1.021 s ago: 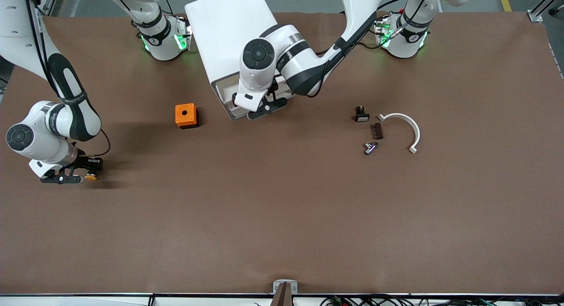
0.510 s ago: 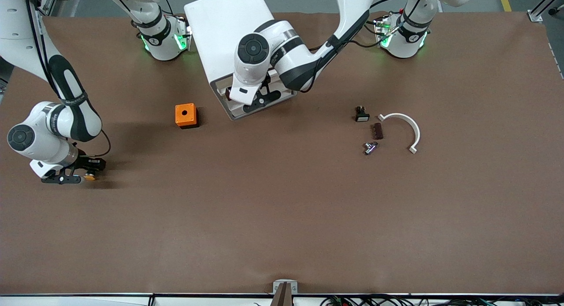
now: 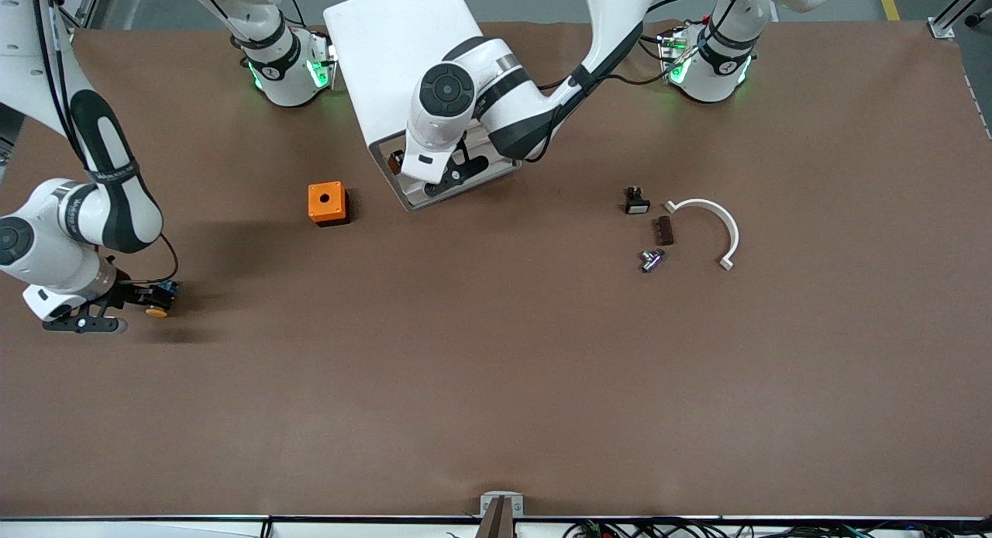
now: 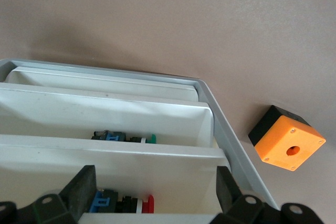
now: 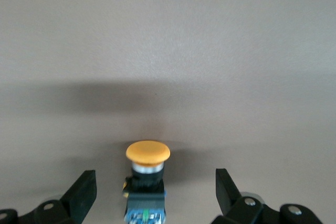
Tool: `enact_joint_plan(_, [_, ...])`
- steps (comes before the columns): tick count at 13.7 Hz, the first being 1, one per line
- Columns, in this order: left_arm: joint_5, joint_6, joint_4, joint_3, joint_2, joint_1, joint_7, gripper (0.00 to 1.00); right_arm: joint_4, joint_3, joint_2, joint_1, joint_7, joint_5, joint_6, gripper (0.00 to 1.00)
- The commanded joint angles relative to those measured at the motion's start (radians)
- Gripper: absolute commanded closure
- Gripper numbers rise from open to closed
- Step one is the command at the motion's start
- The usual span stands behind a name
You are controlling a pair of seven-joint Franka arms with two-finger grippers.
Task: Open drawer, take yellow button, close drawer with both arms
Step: 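Lower the yellow button onto the table and open the right gripper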
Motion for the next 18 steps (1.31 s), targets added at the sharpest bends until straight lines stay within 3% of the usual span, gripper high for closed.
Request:
enact_joint_plan(1, [-0.027,0.019,0.009,0.011,-0.006,-0.002,0.018,0.0,0.001,0.023,-0.121,0.015,0.021,-0.013,-0.146,0.0])
enact_joint_plan(5, [0.078,0.007,0.008,0.011,-0.028,0.124,0.139,0.0,0.079,0.033,-0.221,0.062,0.026,0.006,-0.375,0.0])
enact_joint_plan(8, [0.172,-0.026,0.006,0.011,-0.046,0.222,0.279,0.0,0.139,0.031,-0.28,0.107,0.037,0.1,-0.545,0.0])
enact_joint_plan(13, [0.207,-0.079,0.002,0.013,-0.074,0.397,0.588,0.0,0.206,0.033,-0.362,0.185,0.121,0.103,-0.68,0.0])
enact_joint_plan(15, [0.273,-0.082,0.002,0.01,-0.083,0.449,0.641,0.0,0.269,0.033,-0.373,0.211,0.161,0.105,-0.752,0.0])
enact_joint_plan(18, [0.287,-0.132,-0.001,0.01,-0.112,0.524,0.762,0.0,0.393,0.023,-0.367,0.201,0.147,0.192,-0.863,0.0])
